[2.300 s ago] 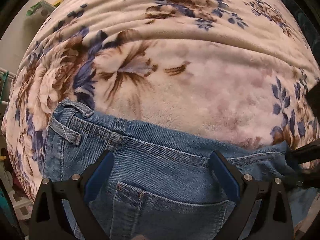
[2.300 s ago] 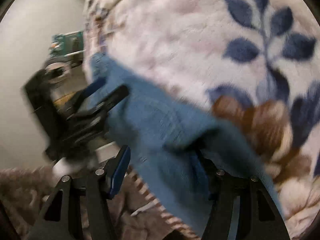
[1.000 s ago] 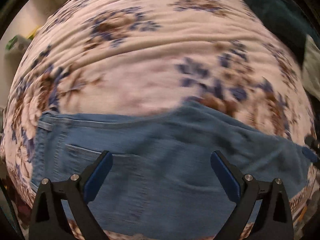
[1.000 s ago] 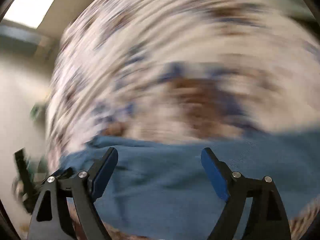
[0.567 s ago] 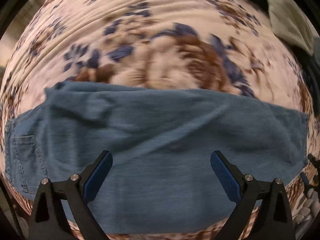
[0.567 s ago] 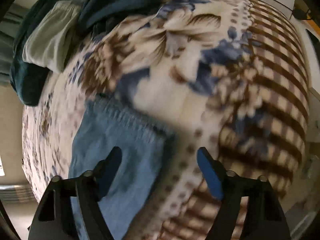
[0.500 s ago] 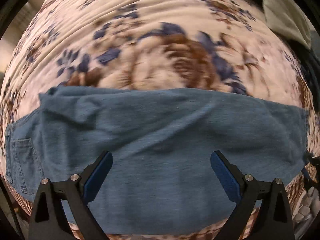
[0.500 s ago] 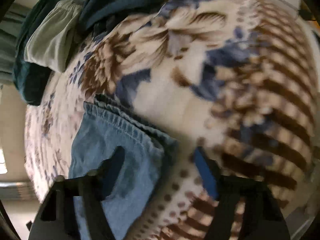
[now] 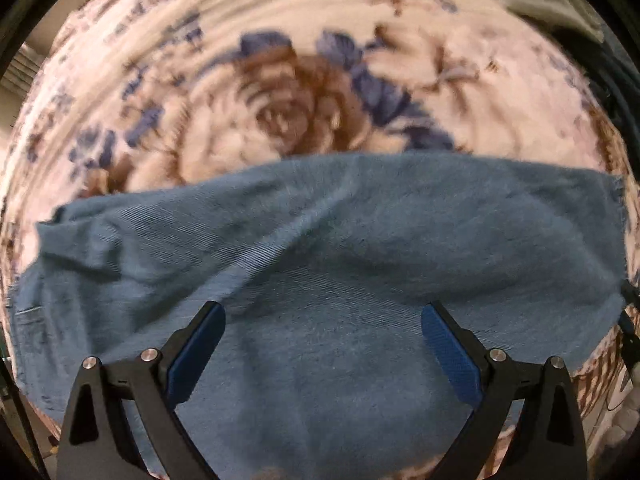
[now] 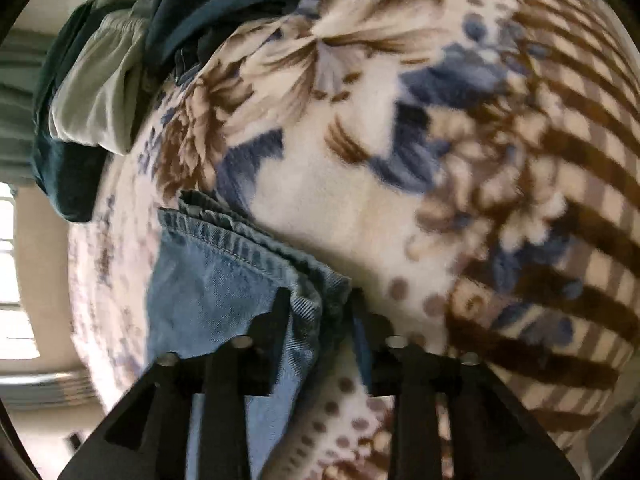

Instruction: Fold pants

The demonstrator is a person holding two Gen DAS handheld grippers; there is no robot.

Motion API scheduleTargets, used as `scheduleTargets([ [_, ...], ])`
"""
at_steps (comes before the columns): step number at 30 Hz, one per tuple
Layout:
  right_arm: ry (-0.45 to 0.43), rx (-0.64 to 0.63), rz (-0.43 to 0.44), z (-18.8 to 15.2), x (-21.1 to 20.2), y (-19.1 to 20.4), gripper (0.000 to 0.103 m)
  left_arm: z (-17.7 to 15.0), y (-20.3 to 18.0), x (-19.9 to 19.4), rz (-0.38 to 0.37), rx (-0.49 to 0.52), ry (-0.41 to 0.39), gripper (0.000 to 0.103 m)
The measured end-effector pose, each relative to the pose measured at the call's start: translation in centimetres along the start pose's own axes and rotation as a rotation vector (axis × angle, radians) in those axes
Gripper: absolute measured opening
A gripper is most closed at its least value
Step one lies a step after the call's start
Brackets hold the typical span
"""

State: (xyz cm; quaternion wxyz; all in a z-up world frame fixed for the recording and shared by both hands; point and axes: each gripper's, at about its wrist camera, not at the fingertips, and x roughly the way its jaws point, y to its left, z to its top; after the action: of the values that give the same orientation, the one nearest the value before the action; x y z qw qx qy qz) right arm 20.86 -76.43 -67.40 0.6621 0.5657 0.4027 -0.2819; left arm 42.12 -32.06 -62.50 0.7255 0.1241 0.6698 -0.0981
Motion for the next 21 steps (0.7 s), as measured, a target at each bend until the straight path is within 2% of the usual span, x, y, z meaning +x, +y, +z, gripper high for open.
scheduleTargets([
  [2,0.035,0.033,0.058,-0.1,0.2,-0.8,0.055,0.2,0.8,2.3,-0.037,-0.027,0.05,0.103],
  [4,0.097,0.071,0.149,-0.3,1.5,-1.7,0.057,0.7,1.4,3.5,-0.071,-0.051,0.06,0.103],
  [5,0.127,0.075,0.23,-0.3,2.5,-1.7,0.063,0.9,1.7,3.7,-0.081,-0.067,0.064,0.103],
  [7,0.134,0.057,0.285,-0.2,3.7,-1.3,0.071,1.5,1.9,3.9,-0.087,-0.096,0.086,0.103],
  [8,0.127,0.046,0.306,-0.1,4.0,-1.0,0.08,1.8,1.9,4.0,-0.082,-0.094,0.1,0.103],
  [10,0.107,0.035,0.347,0.0,4.6,-0.2,0.082,2.7,2.1,4.3,-0.072,-0.095,0.12,0.103],
  [11,0.098,0.025,0.357,-0.1,4.8,0.2,0.08,3.1,2.2,4.3,-0.07,-0.099,0.13,0.103],
  [13,0.074,-0.004,0.355,-0.7,5.0,1.2,0.053,3.8,2.3,3.8,-0.071,-0.105,0.136,0.103],
  [14,0.081,-0.018,0.36,-1.2,5.1,1.6,0.014,4.0,2.4,3.4,-0.081,-0.114,0.13,0.103],
  [16,0.094,-0.034,0.399,-2.2,4.5,2.2,0.014,4.2,3.2,2.4,-0.12,-0.147,0.116,0.103],
  [21,-0.007,-0.083,0.361,-3.5,1.2,4.9,0.012,3.6,7.9,-0.9,-0.146,-0.246,0.083,0.103],
])
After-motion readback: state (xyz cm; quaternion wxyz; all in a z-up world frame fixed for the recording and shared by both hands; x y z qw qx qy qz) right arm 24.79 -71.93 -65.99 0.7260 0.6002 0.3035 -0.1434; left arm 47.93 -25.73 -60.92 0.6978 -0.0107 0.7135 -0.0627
